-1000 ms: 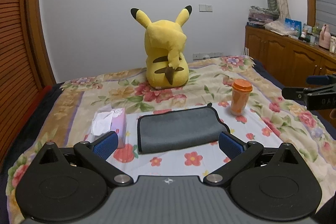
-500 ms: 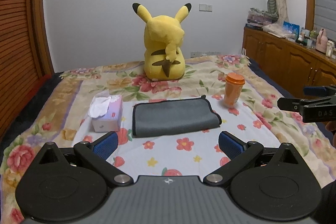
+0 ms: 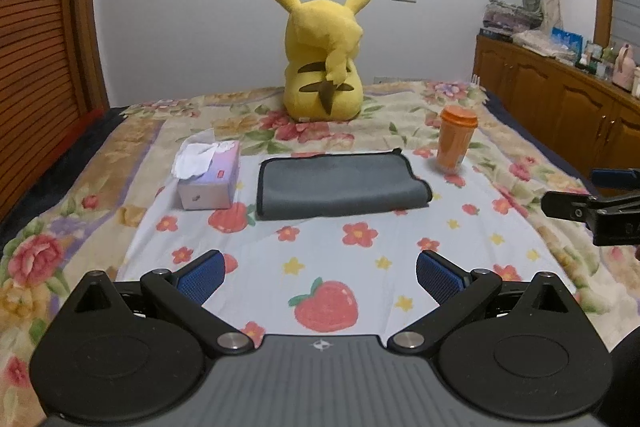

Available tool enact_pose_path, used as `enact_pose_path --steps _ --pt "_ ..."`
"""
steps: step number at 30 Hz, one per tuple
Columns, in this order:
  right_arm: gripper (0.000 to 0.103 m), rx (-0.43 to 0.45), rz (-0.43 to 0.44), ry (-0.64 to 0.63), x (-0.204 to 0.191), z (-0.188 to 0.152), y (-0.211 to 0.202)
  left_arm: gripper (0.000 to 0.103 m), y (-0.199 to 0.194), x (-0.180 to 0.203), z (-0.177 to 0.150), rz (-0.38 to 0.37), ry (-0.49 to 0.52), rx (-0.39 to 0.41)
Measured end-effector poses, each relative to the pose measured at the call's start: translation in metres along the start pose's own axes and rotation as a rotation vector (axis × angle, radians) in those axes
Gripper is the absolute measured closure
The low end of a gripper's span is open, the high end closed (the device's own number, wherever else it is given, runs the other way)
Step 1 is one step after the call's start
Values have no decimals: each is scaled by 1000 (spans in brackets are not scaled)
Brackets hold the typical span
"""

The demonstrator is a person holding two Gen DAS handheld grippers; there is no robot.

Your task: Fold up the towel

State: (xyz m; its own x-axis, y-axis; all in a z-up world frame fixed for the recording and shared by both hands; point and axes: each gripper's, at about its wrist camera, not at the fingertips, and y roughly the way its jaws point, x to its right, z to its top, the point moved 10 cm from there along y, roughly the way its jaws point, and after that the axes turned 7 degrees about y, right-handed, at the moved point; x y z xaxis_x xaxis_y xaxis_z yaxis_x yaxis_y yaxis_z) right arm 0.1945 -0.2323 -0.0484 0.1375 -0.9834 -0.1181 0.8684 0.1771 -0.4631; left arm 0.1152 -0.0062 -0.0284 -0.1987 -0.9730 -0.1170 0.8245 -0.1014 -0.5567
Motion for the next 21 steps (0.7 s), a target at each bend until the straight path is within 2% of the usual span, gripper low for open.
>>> enact_pose_path --steps 21 --pt "0 -52 -16 30 8 -46 25 0 32 16 -41 -11 -26 -67"
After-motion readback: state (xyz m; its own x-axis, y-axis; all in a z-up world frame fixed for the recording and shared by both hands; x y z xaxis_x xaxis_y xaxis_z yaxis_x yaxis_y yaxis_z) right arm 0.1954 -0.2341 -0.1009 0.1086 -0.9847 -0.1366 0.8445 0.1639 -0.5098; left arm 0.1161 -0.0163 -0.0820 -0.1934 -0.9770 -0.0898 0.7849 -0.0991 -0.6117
